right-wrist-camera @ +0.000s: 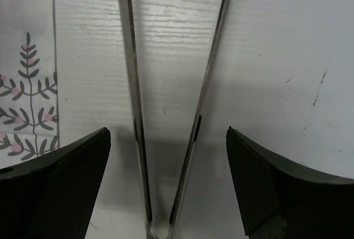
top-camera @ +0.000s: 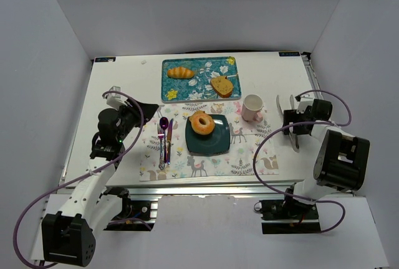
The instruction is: Place the bread
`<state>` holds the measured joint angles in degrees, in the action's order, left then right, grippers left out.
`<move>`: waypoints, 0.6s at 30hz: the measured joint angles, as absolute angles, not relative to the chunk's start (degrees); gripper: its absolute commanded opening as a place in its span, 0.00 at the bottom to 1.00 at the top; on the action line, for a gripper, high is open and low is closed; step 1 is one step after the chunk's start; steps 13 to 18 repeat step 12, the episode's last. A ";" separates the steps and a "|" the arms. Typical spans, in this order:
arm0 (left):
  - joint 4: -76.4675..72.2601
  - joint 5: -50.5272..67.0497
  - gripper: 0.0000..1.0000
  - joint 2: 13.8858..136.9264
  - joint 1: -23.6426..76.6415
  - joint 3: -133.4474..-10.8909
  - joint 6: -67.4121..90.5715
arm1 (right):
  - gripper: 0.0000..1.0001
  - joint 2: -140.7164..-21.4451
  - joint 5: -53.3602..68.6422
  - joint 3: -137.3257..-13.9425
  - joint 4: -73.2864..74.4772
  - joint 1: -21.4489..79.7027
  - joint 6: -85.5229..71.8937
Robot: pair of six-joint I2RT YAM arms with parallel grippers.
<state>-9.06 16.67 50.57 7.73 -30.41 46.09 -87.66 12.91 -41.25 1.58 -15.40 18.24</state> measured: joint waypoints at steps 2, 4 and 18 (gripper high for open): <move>-9.06 16.43 0.47 50.00 7.73 -30.37 46.06 | 0.89 -87.31 13.72 -42.19 3.81 -16.10 18.68; -9.06 16.10 0.48 49.74 7.73 -30.37 45.91 | 0.89 -86.32 14.04 -43.81 5.85 -16.45 18.94; -9.10 15.66 0.48 50.19 7.73 -30.37 45.04 | 0.90 -77.93 10.39 -55.96 10.70 -14.37 18.06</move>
